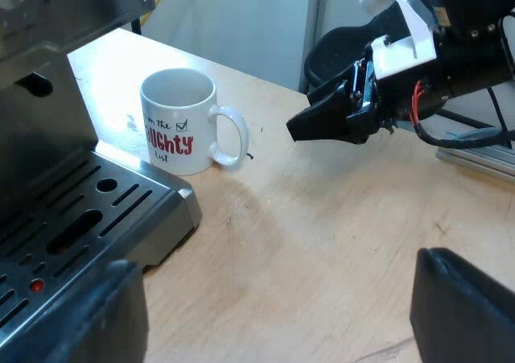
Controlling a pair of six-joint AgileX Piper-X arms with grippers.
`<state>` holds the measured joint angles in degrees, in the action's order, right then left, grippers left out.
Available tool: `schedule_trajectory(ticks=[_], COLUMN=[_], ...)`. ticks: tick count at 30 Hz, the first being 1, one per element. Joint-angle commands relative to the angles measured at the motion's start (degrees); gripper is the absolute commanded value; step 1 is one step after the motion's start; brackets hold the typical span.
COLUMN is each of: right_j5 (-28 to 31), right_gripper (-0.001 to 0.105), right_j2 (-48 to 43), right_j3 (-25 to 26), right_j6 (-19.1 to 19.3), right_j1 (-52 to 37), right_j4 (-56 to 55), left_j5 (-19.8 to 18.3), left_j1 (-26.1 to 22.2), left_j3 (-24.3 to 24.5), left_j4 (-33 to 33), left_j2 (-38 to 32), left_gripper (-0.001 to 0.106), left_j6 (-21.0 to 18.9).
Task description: Place mug into machine
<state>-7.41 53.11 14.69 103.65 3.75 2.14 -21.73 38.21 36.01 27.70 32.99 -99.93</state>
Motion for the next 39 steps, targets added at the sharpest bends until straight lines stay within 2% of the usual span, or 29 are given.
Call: schedule_trajectory(ticks=[1,4,7,9,12,15,39], right_j5=[0.05,2.41,8.46,13.23,15.27,16.59,16.60], right_gripper=[0.060,0.059,0.059,0.059,0.059,0.059,0.059], right_j2=[0.28,1.19,3.08,5.30,7.76,10.63,29.17], right_j3=[-0.33,-0.35,-0.35,-0.35,-0.35,-0.35,-0.35], right_j6=[1.71,4.21,4.52,2.57,-1.19,-3.07,-3.21], right_j1=[1.12,4.63,8.21,10.37,11.21,11.20,11.09], right_j4=[3.73,5.56,7.95,10.02,12.49,15.83,33.31], left_j5=[0.54,0.54,0.54,0.54,0.54,0.54,0.54], left_j1=[0.29,0.29,0.29,0.29,0.29,0.29,0.29], left_j3=[0.50,0.50,0.50,0.50,0.50,0.50,0.50], left_j4=[-1.05,-1.05,-1.05,-1.05,-1.05,-1.05,-1.05], left_j2=[0.68,1.90,3.03,3.43,3.40,3.40,3.40], left_gripper=[0.069,0.069,0.069,0.069,0.069,0.069,0.069], left_j6=[-0.16,-0.16,-0.16,-0.16,-0.16,-0.16,-0.16])
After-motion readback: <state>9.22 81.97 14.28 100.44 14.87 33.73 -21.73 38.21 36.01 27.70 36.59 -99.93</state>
